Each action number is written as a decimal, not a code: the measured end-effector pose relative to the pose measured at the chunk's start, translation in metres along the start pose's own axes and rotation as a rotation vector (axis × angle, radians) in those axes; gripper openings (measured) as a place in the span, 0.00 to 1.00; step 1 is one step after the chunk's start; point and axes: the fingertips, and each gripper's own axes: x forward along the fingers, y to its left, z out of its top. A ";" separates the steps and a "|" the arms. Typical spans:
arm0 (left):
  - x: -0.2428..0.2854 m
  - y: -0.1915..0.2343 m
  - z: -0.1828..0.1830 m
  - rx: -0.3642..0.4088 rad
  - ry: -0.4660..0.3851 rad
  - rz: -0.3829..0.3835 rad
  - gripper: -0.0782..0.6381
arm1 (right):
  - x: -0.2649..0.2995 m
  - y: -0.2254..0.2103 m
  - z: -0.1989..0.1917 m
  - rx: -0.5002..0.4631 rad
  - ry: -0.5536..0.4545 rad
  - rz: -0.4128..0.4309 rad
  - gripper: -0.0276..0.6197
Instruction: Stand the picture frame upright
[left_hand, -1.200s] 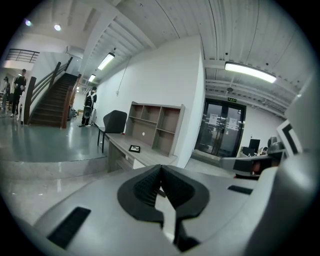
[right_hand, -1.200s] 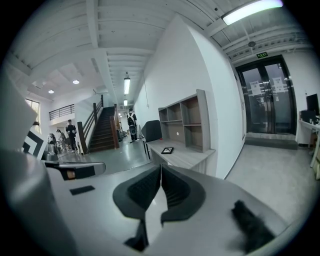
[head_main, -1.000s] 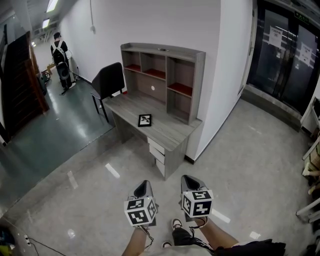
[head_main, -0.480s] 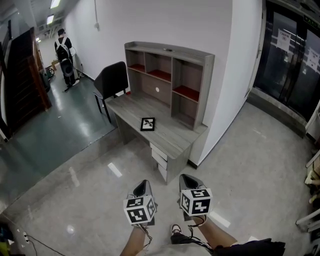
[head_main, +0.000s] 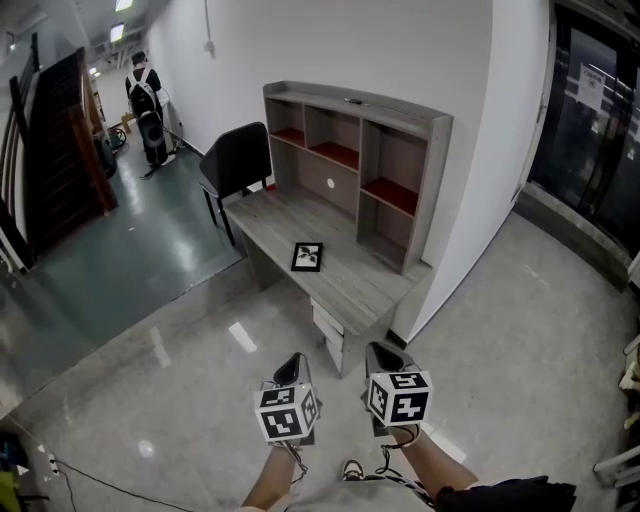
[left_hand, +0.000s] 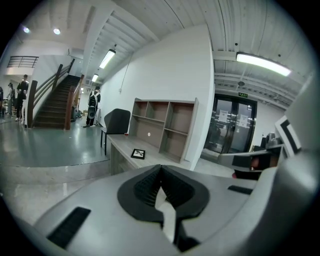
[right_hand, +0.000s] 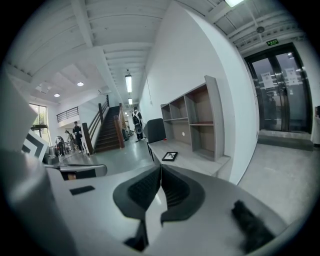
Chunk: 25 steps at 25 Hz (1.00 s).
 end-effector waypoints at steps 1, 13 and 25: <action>0.005 0.000 0.002 0.000 0.000 0.005 0.13 | 0.005 -0.002 0.003 -0.001 0.001 0.006 0.09; 0.076 -0.007 0.027 -0.003 -0.006 0.032 0.13 | 0.062 -0.044 0.029 -0.016 0.011 0.045 0.09; 0.112 -0.013 0.025 -0.011 0.009 0.047 0.13 | 0.090 -0.072 0.031 -0.020 0.037 0.065 0.09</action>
